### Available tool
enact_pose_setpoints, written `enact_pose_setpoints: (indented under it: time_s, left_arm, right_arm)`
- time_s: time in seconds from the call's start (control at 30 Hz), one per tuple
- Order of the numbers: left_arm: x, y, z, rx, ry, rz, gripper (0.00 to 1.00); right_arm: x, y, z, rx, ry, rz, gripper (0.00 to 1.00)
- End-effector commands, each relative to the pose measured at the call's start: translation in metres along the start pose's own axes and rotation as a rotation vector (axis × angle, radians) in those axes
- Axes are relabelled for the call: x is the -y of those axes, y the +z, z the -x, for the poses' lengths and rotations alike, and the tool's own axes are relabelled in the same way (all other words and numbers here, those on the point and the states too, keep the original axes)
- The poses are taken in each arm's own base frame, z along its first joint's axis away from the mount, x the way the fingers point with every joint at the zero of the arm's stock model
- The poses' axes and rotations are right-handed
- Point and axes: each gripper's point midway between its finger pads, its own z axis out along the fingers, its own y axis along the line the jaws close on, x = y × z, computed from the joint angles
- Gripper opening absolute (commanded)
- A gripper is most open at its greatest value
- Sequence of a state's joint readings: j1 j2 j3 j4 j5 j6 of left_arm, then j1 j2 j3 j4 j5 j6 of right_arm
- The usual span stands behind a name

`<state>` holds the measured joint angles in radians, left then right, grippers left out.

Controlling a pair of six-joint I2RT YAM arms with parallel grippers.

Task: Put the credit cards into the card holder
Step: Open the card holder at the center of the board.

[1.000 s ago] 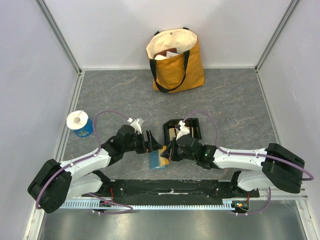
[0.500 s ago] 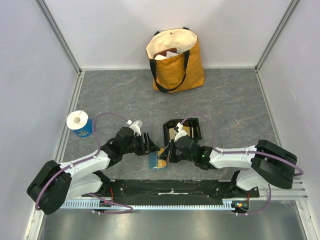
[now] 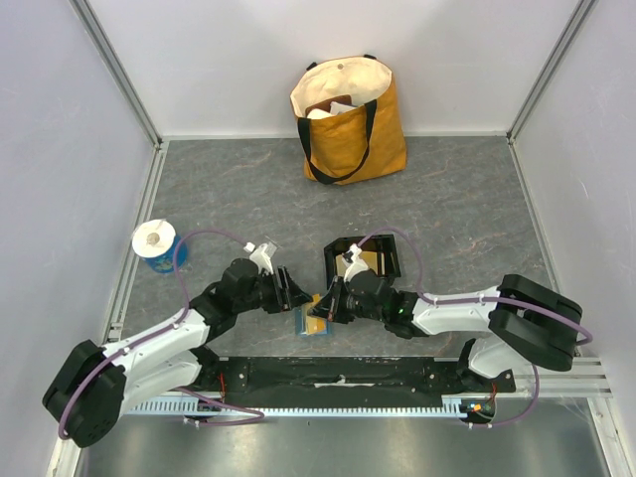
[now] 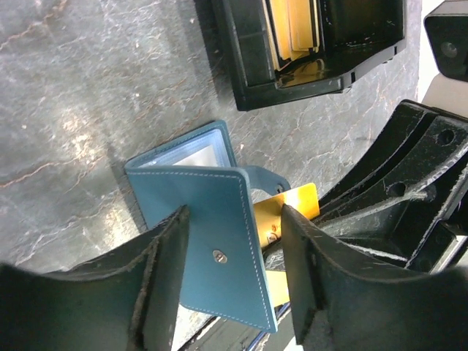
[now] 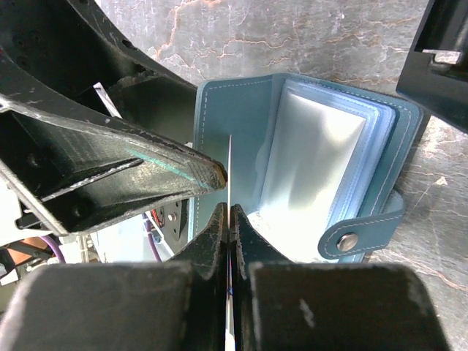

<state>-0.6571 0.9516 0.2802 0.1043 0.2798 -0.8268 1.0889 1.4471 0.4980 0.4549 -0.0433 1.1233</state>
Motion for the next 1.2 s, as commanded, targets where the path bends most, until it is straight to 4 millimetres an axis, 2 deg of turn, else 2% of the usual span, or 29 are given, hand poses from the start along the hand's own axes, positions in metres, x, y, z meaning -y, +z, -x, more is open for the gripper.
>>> enact_pose_setpoints:
  time_s: [0.0,0.33,0.43,0.5,0.6,0.73,0.93,1.17]
  left_arm:
    - [-0.008,-0.004,-0.006,0.010,-0.027,0.021,0.56]
    - [-0.017,-0.013,-0.008,0.018,-0.026,0.067,0.27]
    - [-0.022,-0.016,-0.011,0.017,-0.037,0.094,0.14]
    - [-0.028,-0.019,-0.011,0.023,-0.046,0.126,0.10]
    - [-0.034,-0.022,-0.011,0.028,-0.047,0.164,0.06]
    - [-0.042,-0.025,-0.014,0.027,-0.058,0.202,0.02]
    - [-0.054,-0.029,-0.021,0.006,-0.067,0.261,0.02]
    - [-0.061,-0.033,-0.020,0.027,-0.083,0.292,0.02]
  right_arm:
    - [-0.028,0.004,0.009,0.024,0.018,0.094,0.00]
    - [-0.029,0.005,0.006,0.014,0.038,0.116,0.00]
    - [-0.016,0.004,0.009,0.035,0.027,0.045,0.00]
    - [0.003,0.002,0.013,0.063,0.001,-0.057,0.00]
    - [0.027,-0.006,0.019,0.095,-0.035,-0.182,0.00]
    - [0.042,-0.018,0.020,0.117,-0.041,-0.231,0.00]
    - [0.048,-0.022,0.019,0.131,-0.026,-0.235,0.00]
    - [0.046,-0.008,0.011,0.093,-0.011,-0.204,0.00]
